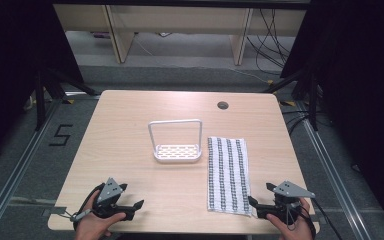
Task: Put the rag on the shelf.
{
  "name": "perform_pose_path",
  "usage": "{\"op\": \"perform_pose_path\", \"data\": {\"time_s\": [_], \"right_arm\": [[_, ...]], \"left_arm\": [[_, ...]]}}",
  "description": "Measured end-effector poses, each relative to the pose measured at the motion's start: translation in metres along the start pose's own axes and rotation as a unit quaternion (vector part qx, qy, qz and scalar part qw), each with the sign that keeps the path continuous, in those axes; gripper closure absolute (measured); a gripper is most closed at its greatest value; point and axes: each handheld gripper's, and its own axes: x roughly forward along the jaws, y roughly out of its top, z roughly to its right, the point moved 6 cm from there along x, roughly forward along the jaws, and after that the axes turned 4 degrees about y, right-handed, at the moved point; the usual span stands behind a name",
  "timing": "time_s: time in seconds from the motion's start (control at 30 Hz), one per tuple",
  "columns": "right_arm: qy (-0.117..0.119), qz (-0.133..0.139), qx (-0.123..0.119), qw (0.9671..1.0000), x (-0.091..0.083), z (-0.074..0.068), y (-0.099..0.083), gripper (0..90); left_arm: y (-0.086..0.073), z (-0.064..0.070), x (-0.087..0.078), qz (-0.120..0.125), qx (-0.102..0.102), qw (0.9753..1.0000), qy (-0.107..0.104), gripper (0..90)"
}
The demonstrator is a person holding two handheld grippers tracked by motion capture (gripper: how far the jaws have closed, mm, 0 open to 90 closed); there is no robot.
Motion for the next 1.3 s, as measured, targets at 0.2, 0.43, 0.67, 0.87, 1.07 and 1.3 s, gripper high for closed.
{"op": "perform_pose_path", "data": {"time_s": [0.2,0.43,0.67,0.87,1.07,1.3], "right_arm": [[0.004,-0.006,0.008,0.9999,-0.002,-0.004,-0.001,19.0],[0.001,-0.006,0.017,0.9998,-0.007,-0.010,-0.002,20.8],[0.005,-0.016,-0.008,0.9998,-0.010,-0.008,-0.002,24.3],[0.016,-0.025,-0.012,0.9995,-0.011,-0.013,-0.002,26.0],[0.017,-0.050,-0.012,0.9985,-0.008,-0.018,-0.006,27.7],[0.021,-0.064,-0.018,0.9976,-0.004,-0.019,-0.011,30.1]], "left_arm": [[0.002,0.009,0.002,-0.010,0.008,0.9999,-0.008,16.6],[0.008,0.028,0.010,0.004,0.004,0.9995,-0.030,16.5],[0.015,0.052,0.021,-0.010,0.026,0.9979,-0.059,18.0],[0.024,0.073,0.033,-0.013,0.055,0.9953,-0.079,18.9],[0.034,0.100,0.051,-0.026,0.075,0.9904,-0.114,21.7],[0.053,0.125,0.067,-0.017,0.082,0.9864,-0.142,26.4]]}}
